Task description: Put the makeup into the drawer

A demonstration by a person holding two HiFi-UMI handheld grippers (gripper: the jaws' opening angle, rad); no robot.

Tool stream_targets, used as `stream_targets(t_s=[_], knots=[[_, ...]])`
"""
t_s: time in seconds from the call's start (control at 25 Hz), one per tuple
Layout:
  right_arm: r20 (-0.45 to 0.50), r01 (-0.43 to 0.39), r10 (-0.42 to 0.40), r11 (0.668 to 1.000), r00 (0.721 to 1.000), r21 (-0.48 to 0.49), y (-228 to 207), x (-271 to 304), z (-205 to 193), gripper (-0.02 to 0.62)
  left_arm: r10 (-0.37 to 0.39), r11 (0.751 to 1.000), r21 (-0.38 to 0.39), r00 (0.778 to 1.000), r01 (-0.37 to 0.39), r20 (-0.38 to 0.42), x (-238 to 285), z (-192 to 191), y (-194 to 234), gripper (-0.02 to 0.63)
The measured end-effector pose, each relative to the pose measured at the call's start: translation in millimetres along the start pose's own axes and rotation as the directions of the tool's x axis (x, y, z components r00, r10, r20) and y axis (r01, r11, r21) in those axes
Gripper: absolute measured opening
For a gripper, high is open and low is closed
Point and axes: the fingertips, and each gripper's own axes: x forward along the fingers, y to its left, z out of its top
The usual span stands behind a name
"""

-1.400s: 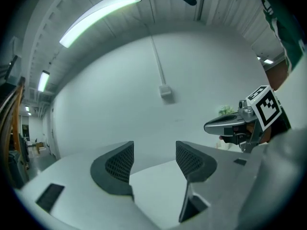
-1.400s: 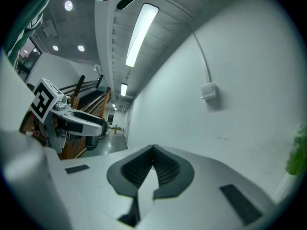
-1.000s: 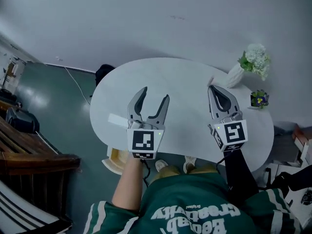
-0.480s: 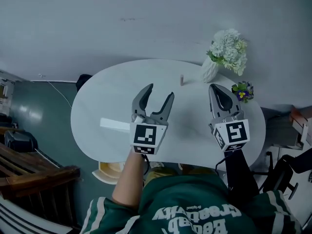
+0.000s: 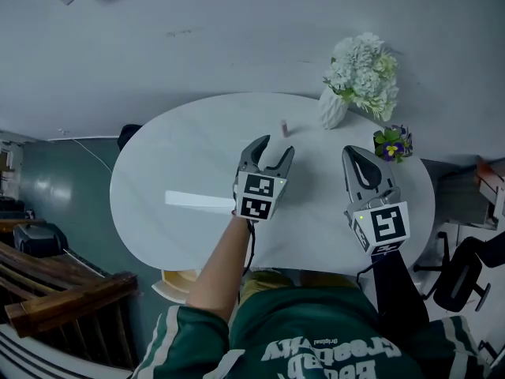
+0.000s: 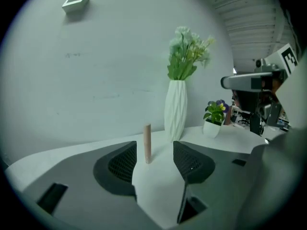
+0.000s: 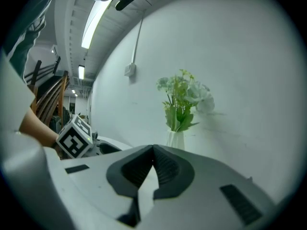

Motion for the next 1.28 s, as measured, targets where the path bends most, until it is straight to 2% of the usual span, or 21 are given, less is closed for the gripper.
stream_targets(t_s=[0.2, 0.4, 0.48, 0.56, 0.64, 1.0, 1.28], knots=[[-0.041, 0.017, -0.018, 0.999, 0.999, -0.029, -14, -8, -14, 0.005, -0.019, 1.0, -0.018, 0.998, 0.018, -0.056, 43, -29, 1, 0.239], [-0.066, 0.03, -0.033, 0.998, 0.997, -0.051, -20, -18, -23, 0.005, -0.027, 0.999, -0.035, 0.997, 0.025, -0.07, 70, -34, 8, 0.238], [-0.076, 0.03, -0.034, 0.998, 0.997, -0.051, -21, -20, -27, 0.005, -0.005, 1.0, -0.031, 0.998, 0.004, -0.061, 75, -32, 11, 0.226], [-0.079, 0.027, -0.031, 0.998, 0.996, -0.053, -22, -22, -29, 0.005, 0.047, 0.999, -0.003, 0.998, -0.047, -0.046, 76, -28, 17, 0.073], [-0.078, 0.024, -0.028, 0.998, 0.997, -0.053, -22, -21, -29, 0.005, 0.068, 0.998, 0.018, 0.997, -0.067, -0.037, 74, -27, 20, 0.071], [-0.021, -0.012, 0.011, 0.999, 1.0, -0.044, -1, -12, -11, 0.005, 0.054, 0.998, 0.013, 0.999, -0.054, 0.007, 18, -1, 14, 0.069], [0.05, -0.088, 0.09, 0.995, 0.995, -0.045, 37, 2, 18, 0.005, 0.108, 0.994, -0.027, 0.993, -0.107, 0.044, -63, 33, 11, 0.069]])
